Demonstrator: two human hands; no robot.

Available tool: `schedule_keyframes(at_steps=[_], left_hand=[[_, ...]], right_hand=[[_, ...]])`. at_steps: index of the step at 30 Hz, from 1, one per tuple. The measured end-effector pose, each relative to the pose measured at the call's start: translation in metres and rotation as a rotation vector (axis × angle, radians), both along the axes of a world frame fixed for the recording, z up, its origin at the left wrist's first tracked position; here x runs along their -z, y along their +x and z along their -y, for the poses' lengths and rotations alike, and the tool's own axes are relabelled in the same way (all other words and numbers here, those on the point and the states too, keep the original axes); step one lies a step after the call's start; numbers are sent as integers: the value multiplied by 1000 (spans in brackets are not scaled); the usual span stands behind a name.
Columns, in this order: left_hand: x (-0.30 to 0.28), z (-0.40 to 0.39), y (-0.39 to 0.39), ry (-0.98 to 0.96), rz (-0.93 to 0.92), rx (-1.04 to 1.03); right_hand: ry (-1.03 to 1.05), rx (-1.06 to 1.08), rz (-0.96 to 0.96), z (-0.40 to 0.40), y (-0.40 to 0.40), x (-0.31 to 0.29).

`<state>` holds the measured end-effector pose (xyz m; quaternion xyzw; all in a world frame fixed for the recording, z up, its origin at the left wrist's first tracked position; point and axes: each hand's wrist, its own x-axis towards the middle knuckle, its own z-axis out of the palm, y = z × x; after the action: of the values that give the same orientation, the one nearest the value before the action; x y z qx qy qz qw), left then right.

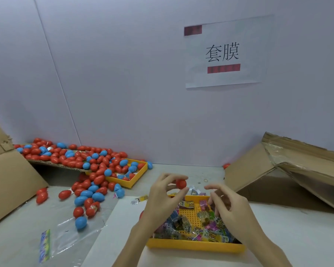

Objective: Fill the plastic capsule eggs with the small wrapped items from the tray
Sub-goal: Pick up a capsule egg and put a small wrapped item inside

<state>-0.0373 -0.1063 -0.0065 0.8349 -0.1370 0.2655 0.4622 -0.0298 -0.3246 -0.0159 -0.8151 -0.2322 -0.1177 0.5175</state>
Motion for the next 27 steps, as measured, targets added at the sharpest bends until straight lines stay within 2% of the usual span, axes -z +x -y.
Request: schedule_keyframes(at_steps=[4,7,10,14,20,27], left_hand=[[-7,8,-15,-10,47,50],[1,17,-20,-2,61,41],[11,17,-22,110,110,3],[13,14,-23,219,286,5],[13,20,-25,77,278,33],[16,30,-27,41,304,-9]], right_hand=[[39,-7,72,-8,-9,-6],[111,-73,11,-14,-16,-8],[150,-115,-9,-20,-21,-2],[190,-78,-23,-25,-23,2],[274,-90,-28,-25,-21,2],[304,-162,-79,-23,-21,0]])
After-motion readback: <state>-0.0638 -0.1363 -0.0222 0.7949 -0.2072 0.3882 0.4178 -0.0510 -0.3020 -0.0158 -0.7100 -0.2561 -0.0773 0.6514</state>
